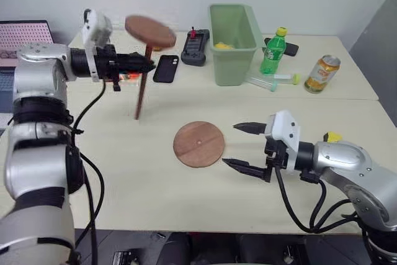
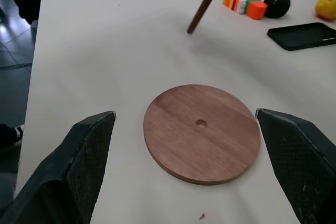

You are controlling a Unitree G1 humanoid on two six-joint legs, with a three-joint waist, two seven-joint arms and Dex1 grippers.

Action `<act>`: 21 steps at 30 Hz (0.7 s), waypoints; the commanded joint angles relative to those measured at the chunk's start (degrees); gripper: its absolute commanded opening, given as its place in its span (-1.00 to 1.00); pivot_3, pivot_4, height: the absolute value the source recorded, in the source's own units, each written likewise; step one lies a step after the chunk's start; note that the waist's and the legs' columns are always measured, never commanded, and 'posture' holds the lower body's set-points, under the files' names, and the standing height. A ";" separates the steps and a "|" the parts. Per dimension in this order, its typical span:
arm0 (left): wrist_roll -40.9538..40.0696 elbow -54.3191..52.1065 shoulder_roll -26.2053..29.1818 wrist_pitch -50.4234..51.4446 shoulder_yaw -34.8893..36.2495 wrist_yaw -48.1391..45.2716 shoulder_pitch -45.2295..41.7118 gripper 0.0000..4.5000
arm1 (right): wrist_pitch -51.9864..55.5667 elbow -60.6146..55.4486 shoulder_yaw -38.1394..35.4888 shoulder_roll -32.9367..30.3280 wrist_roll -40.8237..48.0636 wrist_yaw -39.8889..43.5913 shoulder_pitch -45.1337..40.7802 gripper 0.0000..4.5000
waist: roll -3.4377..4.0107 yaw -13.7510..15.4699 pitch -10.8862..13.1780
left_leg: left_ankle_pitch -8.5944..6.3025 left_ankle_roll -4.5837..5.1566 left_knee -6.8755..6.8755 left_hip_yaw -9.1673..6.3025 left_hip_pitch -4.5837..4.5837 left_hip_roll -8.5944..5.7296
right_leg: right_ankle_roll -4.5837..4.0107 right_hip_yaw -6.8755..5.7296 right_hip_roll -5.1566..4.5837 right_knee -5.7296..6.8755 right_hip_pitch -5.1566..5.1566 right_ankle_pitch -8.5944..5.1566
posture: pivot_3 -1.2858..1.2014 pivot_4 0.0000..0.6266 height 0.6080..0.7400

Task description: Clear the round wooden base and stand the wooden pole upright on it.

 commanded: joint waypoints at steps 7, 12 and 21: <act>-14.04 -33.98 -9.67 10.98 5.31 19.23 15.36 -0.89 | -4.40 -4.59 -2.27 -2.43 -0.57 -0.35 8.06 1.00 | 0.01 0.44 -0.02 | 0.05 -0.09 0.01 -0.10 0.08 0.23 | -0.01 -0.16 0.00 0.04 0.15 0.01 | 0.03 -0.52 1.00; -16.67 -39.62 -12.28 11.65 3.05 22.24 19.61 -0.89 | -3.82 -4.49 -0.31 -2.76 -0.42 -0.67 8.67 1.00 | 0.01 0.61 -0.02 | 0.09 -0.16 0.01 -0.05 0.14 0.16 | -0.02 -0.13 0.09 0.09 0.21 0.01 | 0.03 -0.52 1.00; -15.27 -39.20 -13.48 6.73 -1.93 23.42 22.08 -0.89 | -1.00 -4.75 1.68 -2.91 -0.17 -2.73 6.77 1.00 | 0.01 1.31 -0.02 | 0.10 -0.17 0.01 -0.05 0.15 0.10 | -0.02 -0.15 0.13 0.06 0.23 0.01 | 0.03 -0.52 1.00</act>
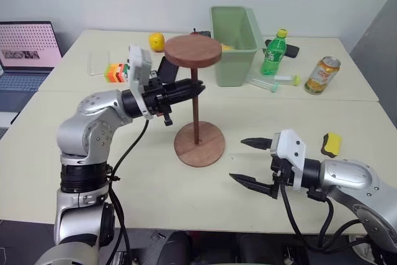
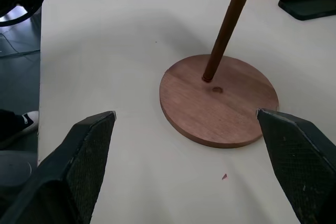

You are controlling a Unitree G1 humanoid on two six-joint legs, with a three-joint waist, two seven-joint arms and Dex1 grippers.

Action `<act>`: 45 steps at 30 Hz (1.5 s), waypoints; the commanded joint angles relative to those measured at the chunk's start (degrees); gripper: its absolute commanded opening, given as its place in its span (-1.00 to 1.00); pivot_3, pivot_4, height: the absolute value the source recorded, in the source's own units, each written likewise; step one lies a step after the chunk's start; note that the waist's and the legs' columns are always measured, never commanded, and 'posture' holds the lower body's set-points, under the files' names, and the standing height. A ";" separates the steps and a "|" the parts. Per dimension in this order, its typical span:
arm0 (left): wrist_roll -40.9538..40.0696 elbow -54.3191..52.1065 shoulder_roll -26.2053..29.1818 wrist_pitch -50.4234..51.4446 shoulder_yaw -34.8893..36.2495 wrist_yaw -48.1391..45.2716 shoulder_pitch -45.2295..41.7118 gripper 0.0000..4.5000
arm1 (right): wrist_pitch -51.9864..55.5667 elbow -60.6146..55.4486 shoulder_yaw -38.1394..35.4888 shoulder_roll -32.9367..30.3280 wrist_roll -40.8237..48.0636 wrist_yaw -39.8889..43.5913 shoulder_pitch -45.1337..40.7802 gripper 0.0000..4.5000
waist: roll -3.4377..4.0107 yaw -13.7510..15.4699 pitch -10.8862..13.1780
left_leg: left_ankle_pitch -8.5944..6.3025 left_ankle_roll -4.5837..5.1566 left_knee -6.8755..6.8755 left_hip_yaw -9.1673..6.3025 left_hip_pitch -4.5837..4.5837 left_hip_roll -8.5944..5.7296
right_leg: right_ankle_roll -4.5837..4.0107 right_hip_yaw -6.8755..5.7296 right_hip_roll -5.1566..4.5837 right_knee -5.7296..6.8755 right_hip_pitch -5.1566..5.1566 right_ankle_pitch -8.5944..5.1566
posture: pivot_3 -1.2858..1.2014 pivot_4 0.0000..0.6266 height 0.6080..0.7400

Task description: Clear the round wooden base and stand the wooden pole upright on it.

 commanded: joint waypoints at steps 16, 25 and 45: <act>2.78 5.61 -1.32 -10.30 -3.94 0.88 -2.55 -0.89 | 3.27 -3.35 -0.57 -0.95 2.21 -1.04 -2.62 1.00 | 0.00 0.38 0.00 | 0.00 0.00 0.00 -0.03 -0.01 -0.42 | 0.00 -0.01 -0.05 -0.05 0.02 0.00 | 0.03 -0.52 1.00; 2.48 5.53 -1.83 -10.84 -4.92 1.01 -1.92 -0.89 | 3.22 -3.46 -0.13 -1.25 2.43 -1.37 -2.76 1.00 | 0.00 0.38 0.00 | 0.00 0.01 0.00 -0.03 -0.01 -0.42 | 0.00 -0.01 -0.06 -0.05 0.03 0.00 | 0.03 -0.52 1.00; 4.08 4.11 1.83 -12.48 -3.91 2.46 6.26 -0.89 | 2.84 -3.56 0.28 -0.67 2.24 -2.80 -2.13 1.00 | 0.01 0.35 -0.08 | -0.02 0.06 -0.06 -0.06 0.33 -0.41 | 0.00 -0.03 -0.06 -0.14 0.37 0.00 | 0.03 -0.52 1.00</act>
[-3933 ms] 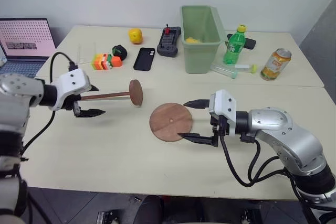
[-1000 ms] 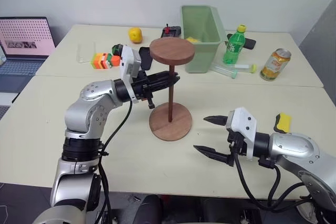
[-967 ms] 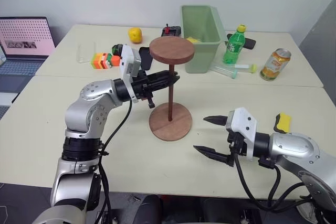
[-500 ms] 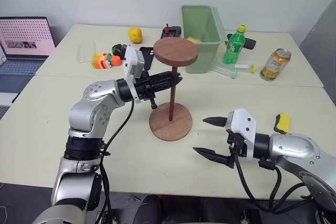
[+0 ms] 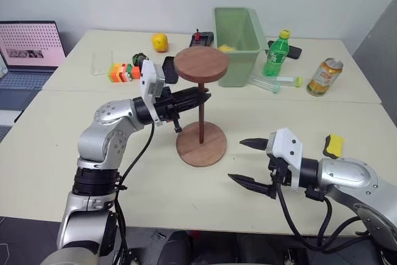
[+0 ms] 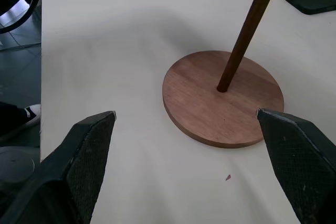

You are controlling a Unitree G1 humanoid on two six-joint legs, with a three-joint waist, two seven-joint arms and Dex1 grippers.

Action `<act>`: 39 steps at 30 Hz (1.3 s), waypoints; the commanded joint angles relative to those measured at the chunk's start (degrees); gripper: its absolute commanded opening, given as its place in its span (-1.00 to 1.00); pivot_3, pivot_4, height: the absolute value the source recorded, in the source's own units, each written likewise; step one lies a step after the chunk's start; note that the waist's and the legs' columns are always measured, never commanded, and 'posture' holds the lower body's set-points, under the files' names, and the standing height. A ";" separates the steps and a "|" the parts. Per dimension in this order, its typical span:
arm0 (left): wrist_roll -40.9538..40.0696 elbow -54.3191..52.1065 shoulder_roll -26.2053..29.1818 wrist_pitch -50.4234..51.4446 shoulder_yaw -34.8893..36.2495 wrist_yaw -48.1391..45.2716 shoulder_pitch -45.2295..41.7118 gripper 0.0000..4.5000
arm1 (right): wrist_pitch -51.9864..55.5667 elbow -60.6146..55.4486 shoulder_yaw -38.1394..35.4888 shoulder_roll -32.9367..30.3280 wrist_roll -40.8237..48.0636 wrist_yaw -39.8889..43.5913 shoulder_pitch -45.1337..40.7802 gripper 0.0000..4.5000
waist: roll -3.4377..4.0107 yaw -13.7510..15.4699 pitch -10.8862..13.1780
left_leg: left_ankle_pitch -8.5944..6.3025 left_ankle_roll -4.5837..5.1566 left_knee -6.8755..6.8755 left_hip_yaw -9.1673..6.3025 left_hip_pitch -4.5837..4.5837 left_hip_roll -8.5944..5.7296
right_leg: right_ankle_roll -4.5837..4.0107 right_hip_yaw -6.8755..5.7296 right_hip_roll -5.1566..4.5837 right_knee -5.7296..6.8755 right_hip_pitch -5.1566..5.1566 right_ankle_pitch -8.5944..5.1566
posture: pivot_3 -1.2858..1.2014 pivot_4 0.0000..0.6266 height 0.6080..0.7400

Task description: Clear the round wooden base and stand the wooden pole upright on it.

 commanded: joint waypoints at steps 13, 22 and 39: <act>4.49 1.89 3.21 -2.52 -2.10 2.48 6.13 -0.89 | -1.13 -1.41 0.46 0.73 -0.28 -1.09 -0.53 1.00 | 0.30 -0.11 -0.42 | -0.12 0.20 -0.14 0.02 0.66 0.01 | -0.01 0.06 0.02 -0.08 0.55 -0.02 | 0.03 -0.52 1.00; 4.91 2.43 4.57 -2.95 -2.55 2.85 5.98 -0.89 | -1.42 -0.76 1.20 1.15 -0.66 -1.23 -1.18 1.00 | 0.36 -0.13 -0.51 | -0.12 0.21 -0.18 0.02 0.78 0.02 | -0.01 0.09 0.04 -0.08 0.63 -0.02 | 0.03 -0.52 1.00; 5.37 -2.37 7.89 -1.46 -5.94 -3.27 6.34 0.05 | -1.56 -0.34 0.99 1.03 -0.64 -1.33 -1.41 1.00 | 0.31 0.24 -0.35 | -0.12 0.20 -0.23 -0.10 0.37 0.01 | -0.02 -0.03 -0.05 -0.35 0.41 -0.03 | 0.03 -0.52 1.00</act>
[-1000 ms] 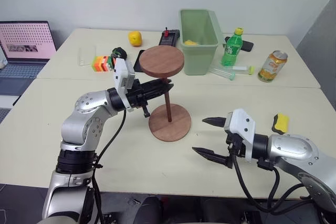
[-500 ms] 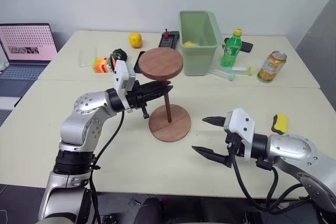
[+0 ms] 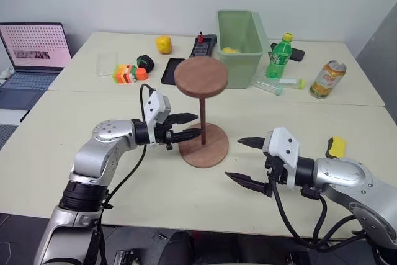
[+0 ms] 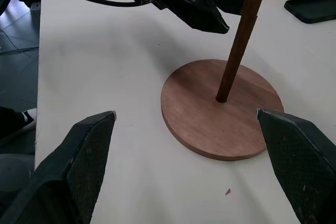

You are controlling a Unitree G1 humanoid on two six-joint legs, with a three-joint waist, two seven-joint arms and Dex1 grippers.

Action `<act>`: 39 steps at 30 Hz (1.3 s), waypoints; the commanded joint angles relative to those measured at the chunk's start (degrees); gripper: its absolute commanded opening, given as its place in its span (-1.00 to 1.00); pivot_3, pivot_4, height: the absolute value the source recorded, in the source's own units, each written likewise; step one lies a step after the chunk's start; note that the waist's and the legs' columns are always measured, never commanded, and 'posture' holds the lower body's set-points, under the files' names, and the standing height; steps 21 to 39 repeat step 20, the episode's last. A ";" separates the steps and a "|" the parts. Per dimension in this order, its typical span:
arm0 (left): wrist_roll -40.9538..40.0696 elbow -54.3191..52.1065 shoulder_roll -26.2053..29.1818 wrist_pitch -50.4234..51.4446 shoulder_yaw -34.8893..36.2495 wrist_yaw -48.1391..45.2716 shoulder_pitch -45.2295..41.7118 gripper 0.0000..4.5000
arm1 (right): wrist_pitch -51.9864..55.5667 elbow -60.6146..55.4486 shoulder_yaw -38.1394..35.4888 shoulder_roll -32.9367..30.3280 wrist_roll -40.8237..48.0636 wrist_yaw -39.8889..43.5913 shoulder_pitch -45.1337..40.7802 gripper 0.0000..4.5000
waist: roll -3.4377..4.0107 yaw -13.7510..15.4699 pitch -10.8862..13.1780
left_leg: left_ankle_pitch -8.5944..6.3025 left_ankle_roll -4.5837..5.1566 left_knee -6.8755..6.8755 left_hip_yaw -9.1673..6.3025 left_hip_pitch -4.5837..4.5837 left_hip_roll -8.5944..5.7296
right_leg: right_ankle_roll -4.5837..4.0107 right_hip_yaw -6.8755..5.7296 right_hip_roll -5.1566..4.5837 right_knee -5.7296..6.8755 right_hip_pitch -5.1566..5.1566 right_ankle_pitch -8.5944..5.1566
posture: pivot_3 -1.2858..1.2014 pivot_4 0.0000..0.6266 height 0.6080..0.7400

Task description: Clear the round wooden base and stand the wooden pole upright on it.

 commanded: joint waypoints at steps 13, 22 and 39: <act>6.31 -1.09 20.14 -3.10 7.15 -5.19 5.86 0.05 | -5.96 6.23 -13.16 -7.21 1.79 8.82 2.82 1.00 | 0.07 -0.20 0.12 | -0.01 0.02 -0.09 0.04 0.04 0.00 | -0.01 0.02 0.04 -0.05 -0.01 -0.01 | 0.03 -0.52 1.00; 2.93 -1.72 22.38 -1.02 18.03 -3.11 14.13 0.05 | -9.37 8.13 -22.36 -11.65 5.01 17.46 8.19 1.00 | 0.09 -0.16 0.16 | -0.01 0.02 -0.29 0.08 0.06 0.31 | -0.01 0.00 0.00 -0.20 0.02 -0.01 | 0.03 -0.52 1.00; 2.93 -1.72 22.38 -1.02 18.03 -3.11 14.13 0.05 | -9.37 8.13 -22.36 -11.65 5.01 17.46 8.19 1.00 | 0.09 -0.16 0.16 | -0.01 0.02 -0.29 0.08 0.06 0.31 | -0.01 0.00 0.00 -0.20 0.02 -0.01 | 0.03 -0.52 1.00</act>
